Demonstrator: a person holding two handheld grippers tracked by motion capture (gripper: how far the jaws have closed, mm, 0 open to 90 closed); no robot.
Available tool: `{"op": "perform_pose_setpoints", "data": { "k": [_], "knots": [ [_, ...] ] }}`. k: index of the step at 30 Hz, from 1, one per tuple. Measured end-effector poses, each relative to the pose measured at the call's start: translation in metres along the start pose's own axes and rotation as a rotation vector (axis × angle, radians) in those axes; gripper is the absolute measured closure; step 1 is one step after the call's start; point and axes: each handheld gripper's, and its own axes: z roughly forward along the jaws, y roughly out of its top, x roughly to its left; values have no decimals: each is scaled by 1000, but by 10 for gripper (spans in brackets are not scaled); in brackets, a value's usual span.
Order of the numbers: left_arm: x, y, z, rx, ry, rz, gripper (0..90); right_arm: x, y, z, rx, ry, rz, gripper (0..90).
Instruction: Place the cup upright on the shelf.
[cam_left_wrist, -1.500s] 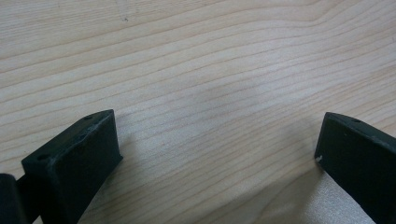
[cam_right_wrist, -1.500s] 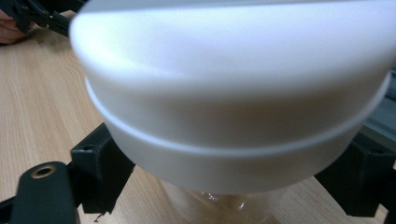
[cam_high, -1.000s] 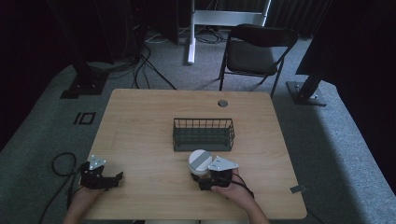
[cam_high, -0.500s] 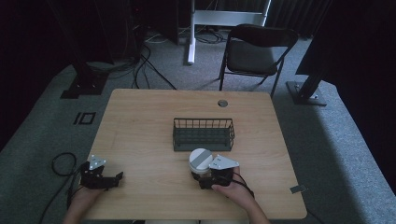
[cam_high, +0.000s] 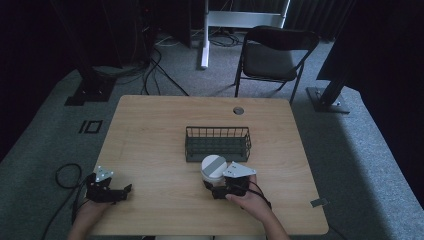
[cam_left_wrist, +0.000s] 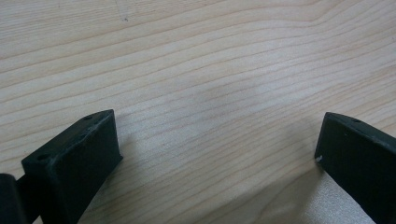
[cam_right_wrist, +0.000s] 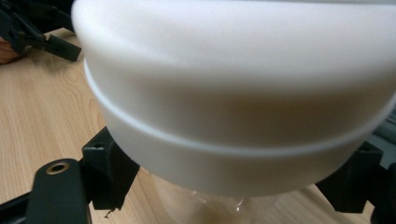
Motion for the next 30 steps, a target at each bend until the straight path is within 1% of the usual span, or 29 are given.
{"op": "perform_pose_setpoints", "data": {
  "k": [7,10,15,20,25,30],
  "knots": [
    [0,0,0,0,0,0,1,0,10,-1,-13,12,6,185],
    [0,0,0,1,0,0,1,2,16,-2,-22,19,-7,185],
    [0,0,0,0,0,0,1,2,25,-2,-35,7,-6,184],
    [0,0,0,0,0,0,1,-1,35,-6,-58,10,-5,185],
    [0,0,0,0,0,0,1,-1,47,-10,-66,4,-29,185],
    [0,0,0,-1,0,-1,1,-2,60,-13,-84,-10,-34,185]
  ]
}}
